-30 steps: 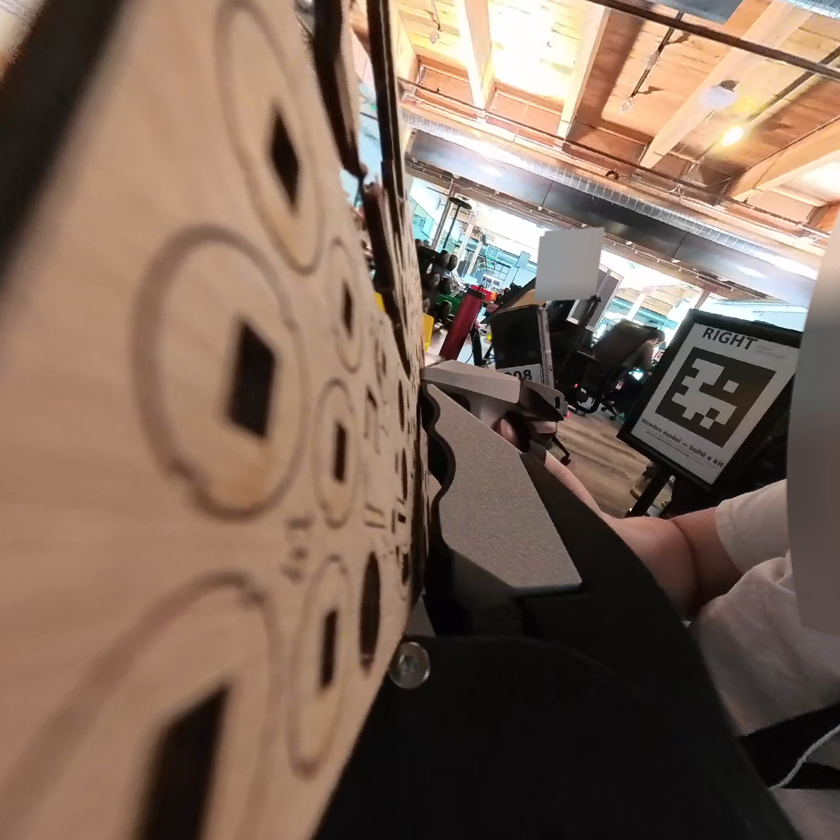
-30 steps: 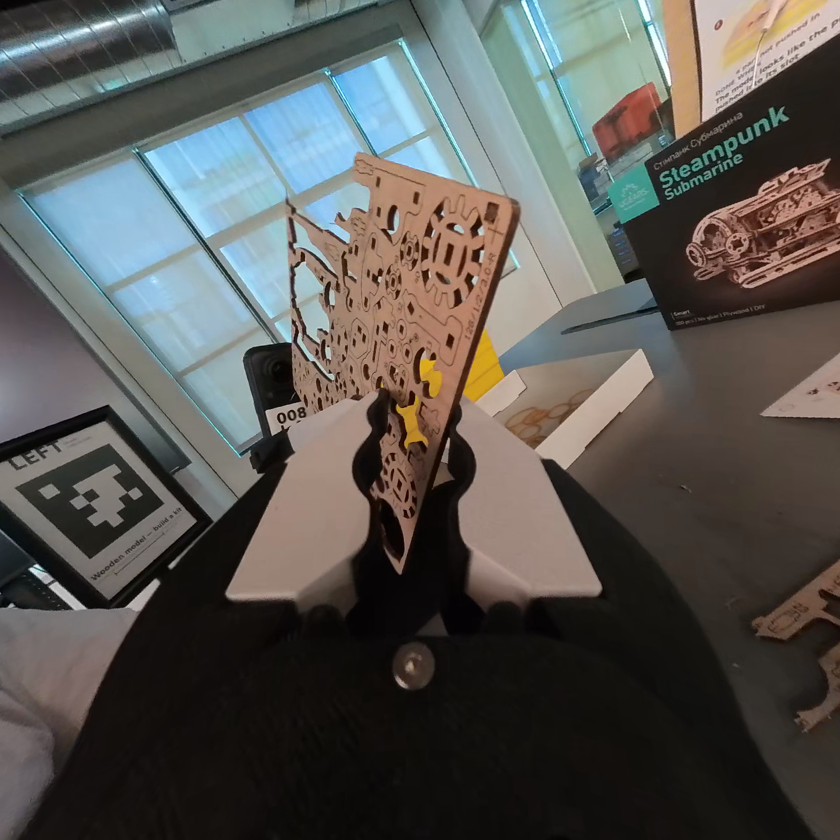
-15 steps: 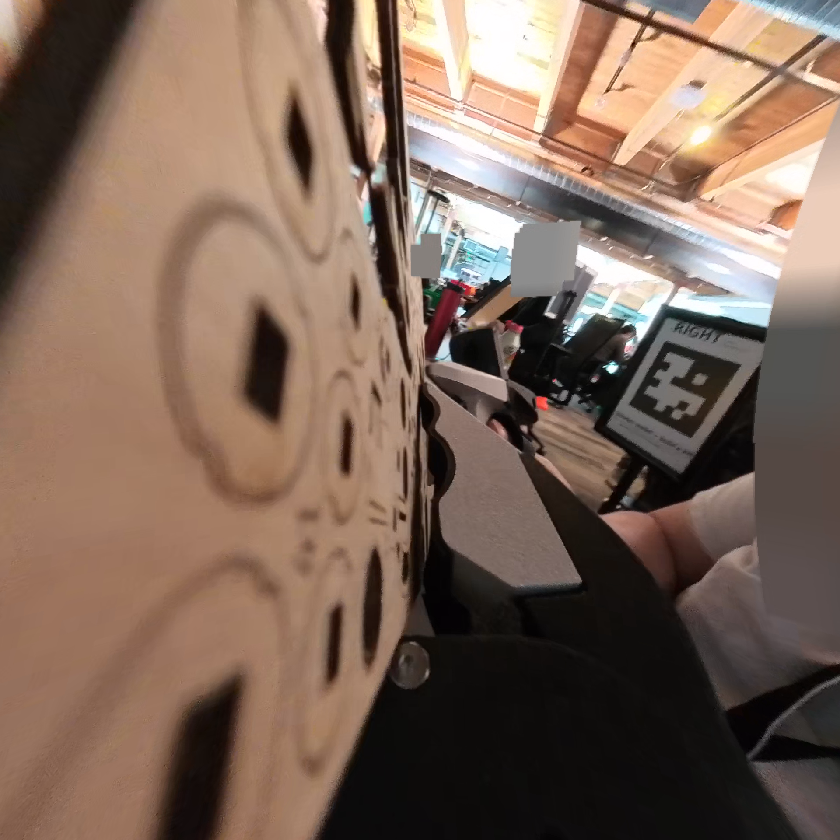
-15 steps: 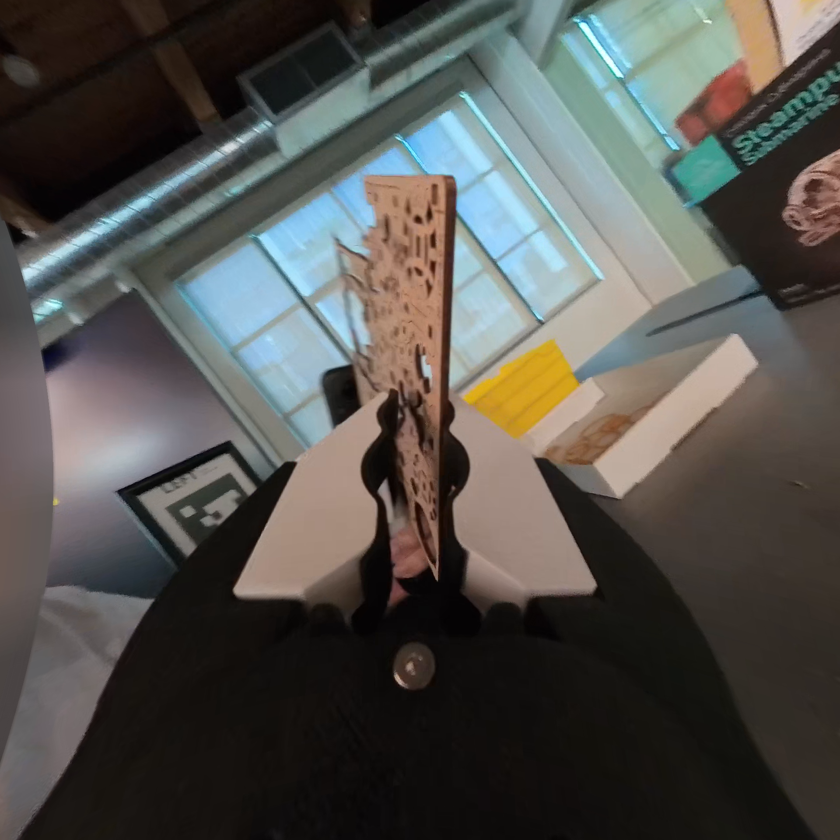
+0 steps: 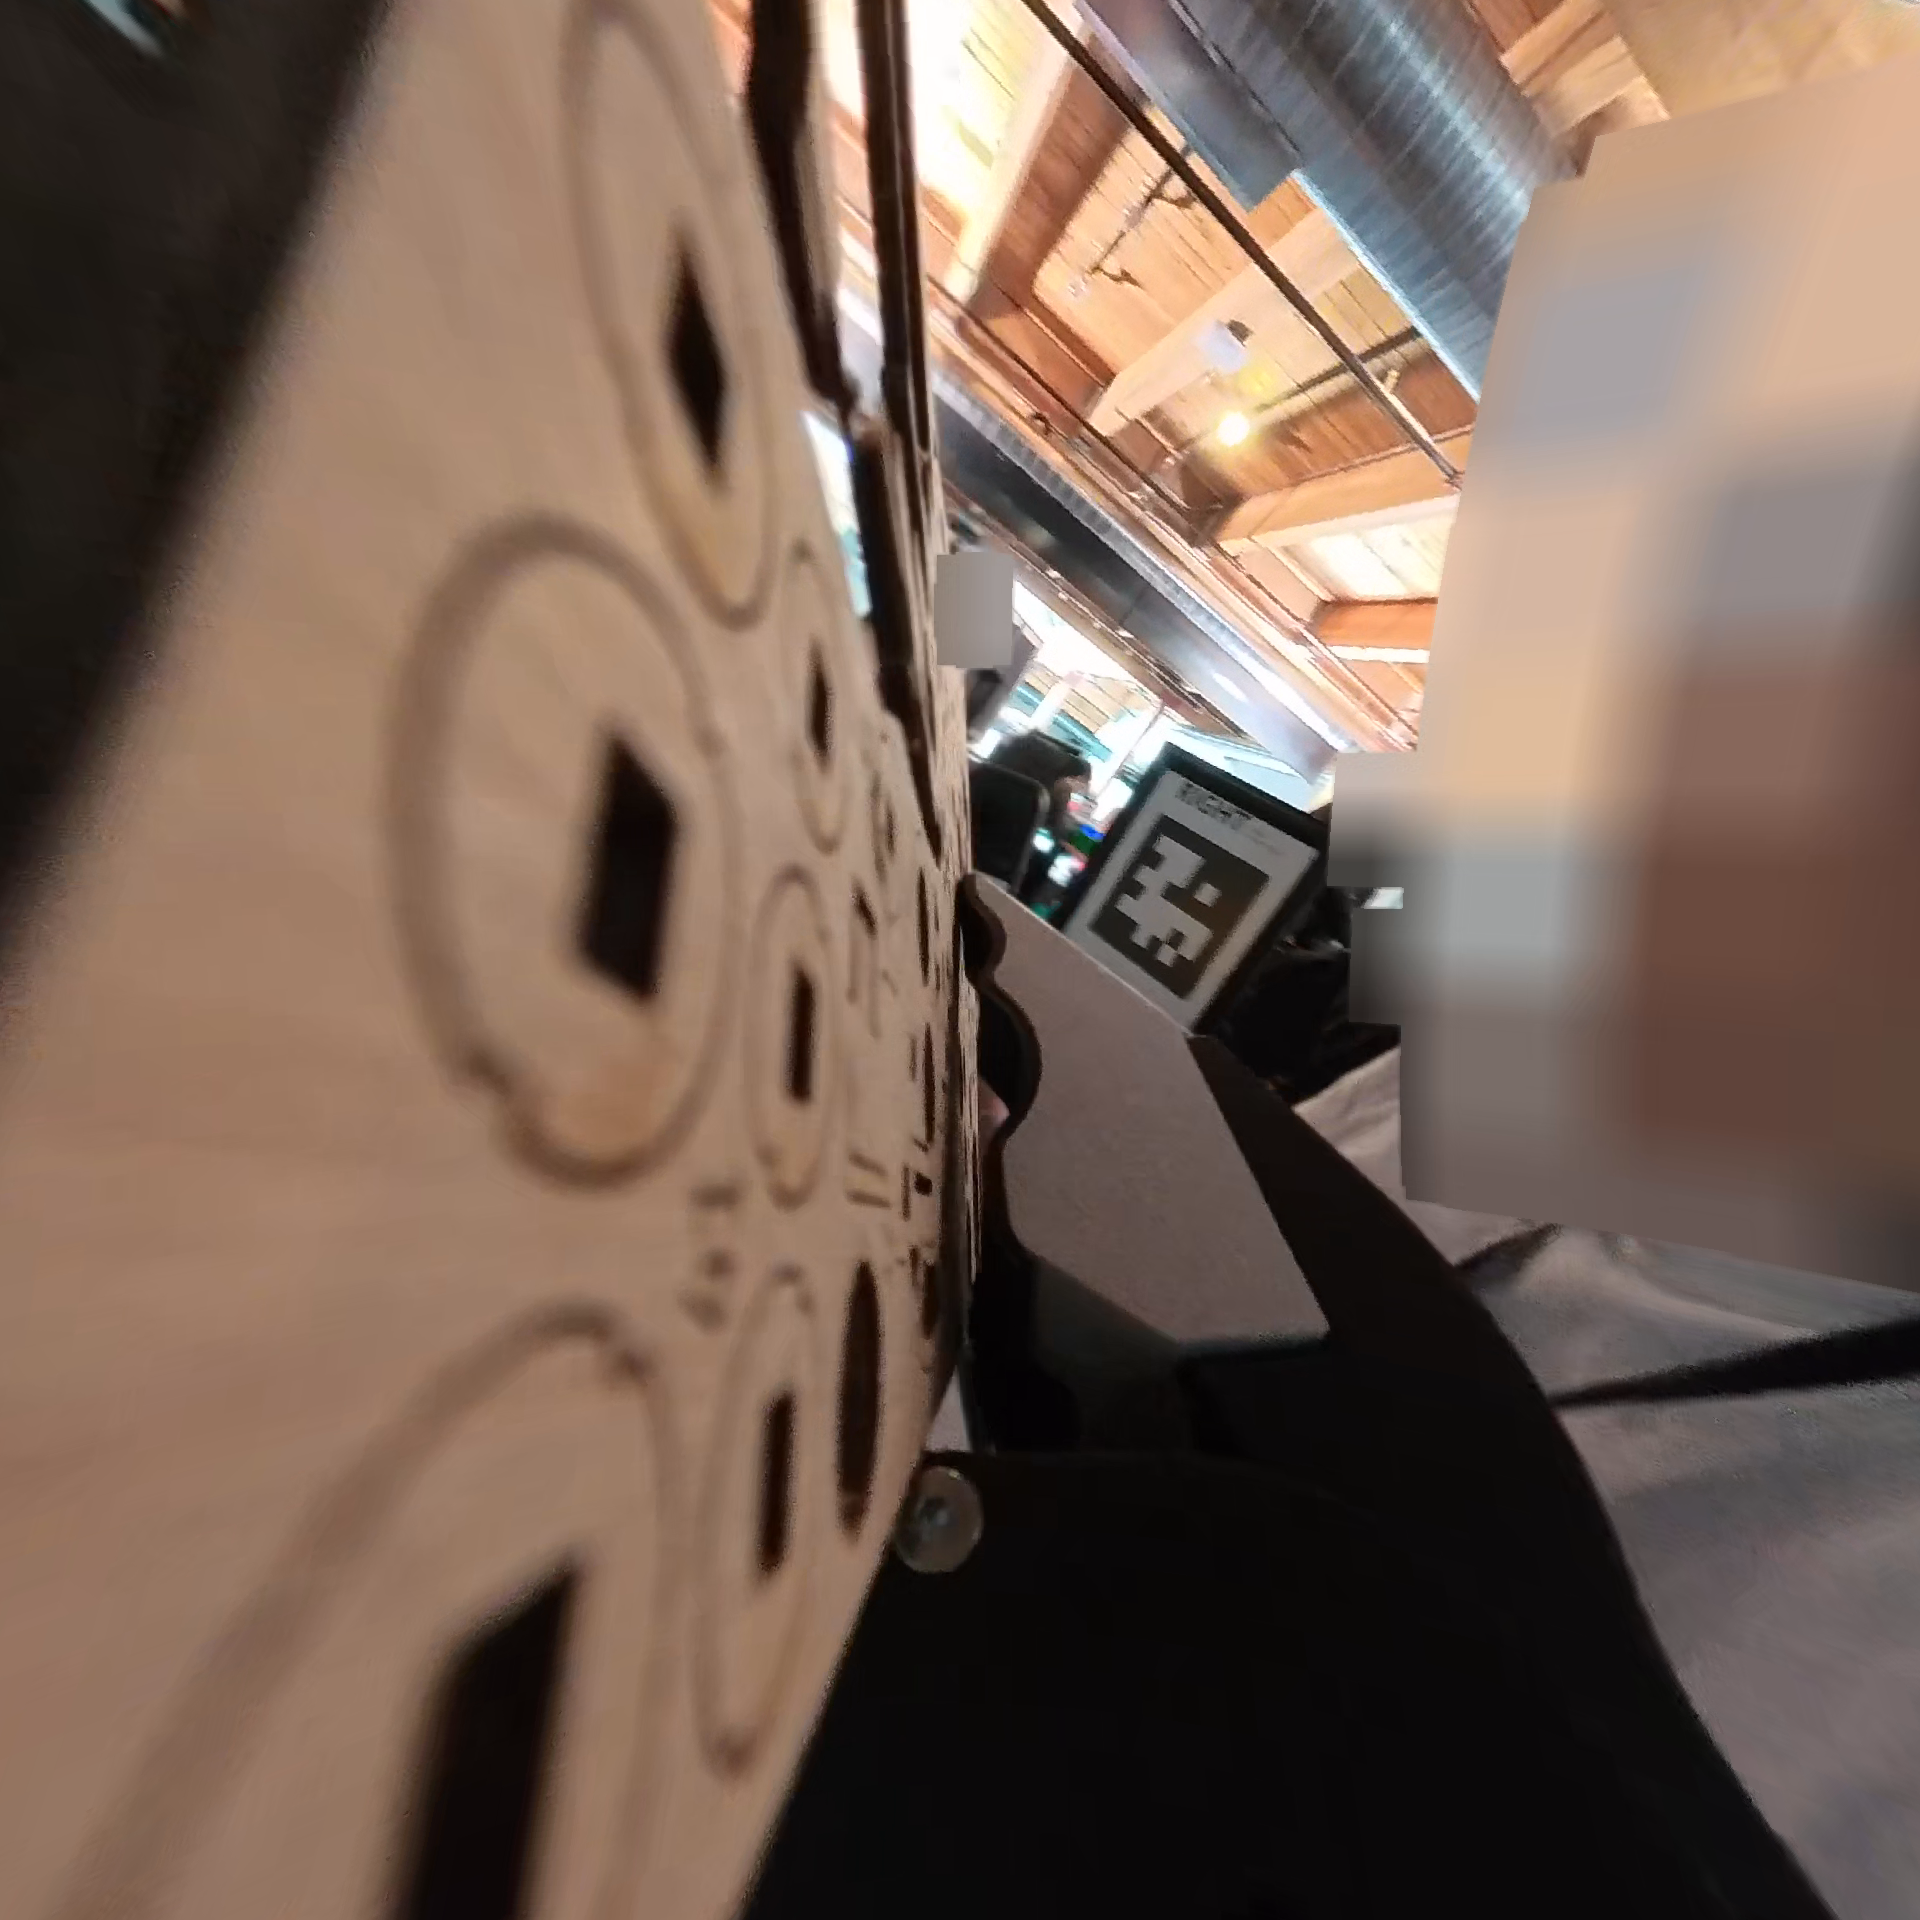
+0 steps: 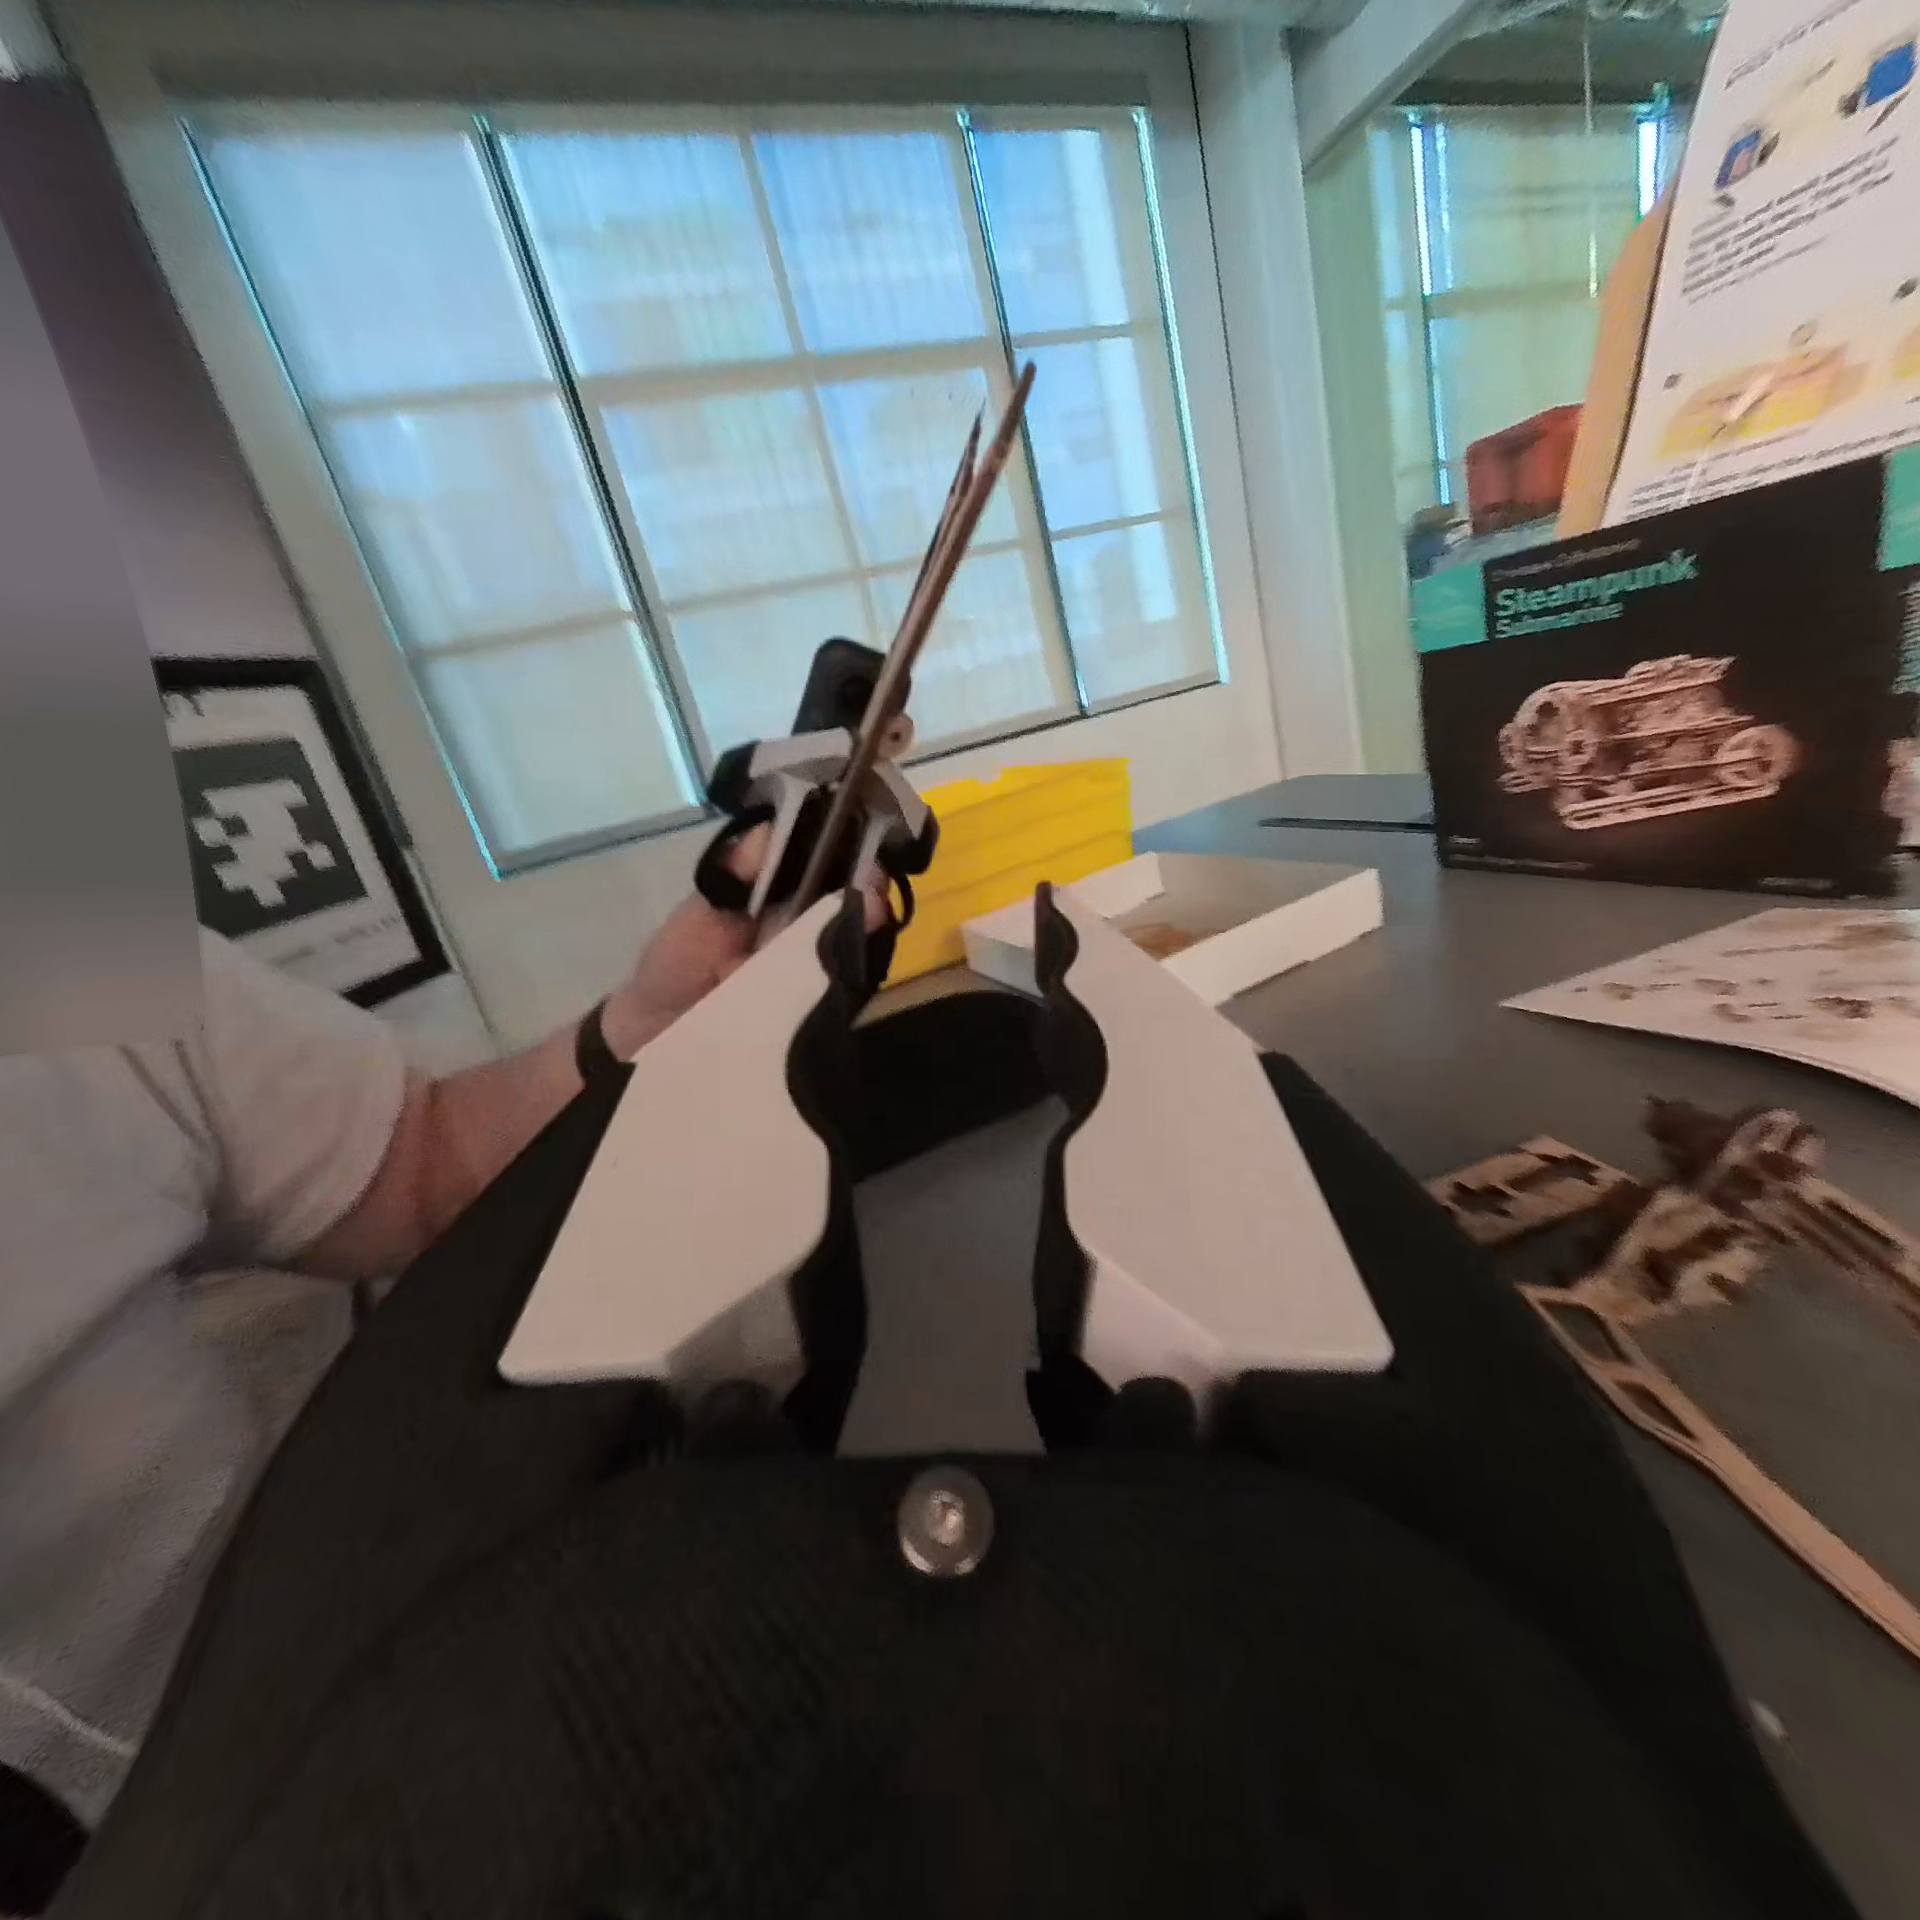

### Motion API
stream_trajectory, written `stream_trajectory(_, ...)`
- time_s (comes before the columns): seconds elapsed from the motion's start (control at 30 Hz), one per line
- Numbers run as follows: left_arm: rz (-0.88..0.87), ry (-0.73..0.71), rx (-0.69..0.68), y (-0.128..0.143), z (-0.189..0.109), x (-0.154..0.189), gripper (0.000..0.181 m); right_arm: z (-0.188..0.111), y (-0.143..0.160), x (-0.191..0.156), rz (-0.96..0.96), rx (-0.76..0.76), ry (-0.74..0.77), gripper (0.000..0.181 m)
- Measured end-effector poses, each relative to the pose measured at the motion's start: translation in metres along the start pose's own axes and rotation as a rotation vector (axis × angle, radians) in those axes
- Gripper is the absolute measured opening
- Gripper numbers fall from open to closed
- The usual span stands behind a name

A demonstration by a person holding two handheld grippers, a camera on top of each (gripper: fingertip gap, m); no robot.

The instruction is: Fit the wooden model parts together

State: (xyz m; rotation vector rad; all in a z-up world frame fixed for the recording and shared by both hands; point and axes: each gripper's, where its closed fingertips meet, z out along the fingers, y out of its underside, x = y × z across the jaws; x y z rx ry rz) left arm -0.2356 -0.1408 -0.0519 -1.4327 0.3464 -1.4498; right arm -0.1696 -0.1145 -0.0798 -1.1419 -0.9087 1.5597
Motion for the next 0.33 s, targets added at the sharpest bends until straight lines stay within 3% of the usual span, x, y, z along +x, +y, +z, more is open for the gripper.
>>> stream_trajectory(0.13, -0.081, 0.082, -0.057, 0.004, 0.012, 0.008, 0.0, -0.015, 0.005, 0.003, -0.082, -0.05, 0.039, 0.03)
stream_trajectory(0.33, -0.112, 0.132, -0.175, 0.001, 0.036, 0.024, 0.0, -0.01, 0.011, -0.004, -0.076, -0.074, -0.004, 0.031)
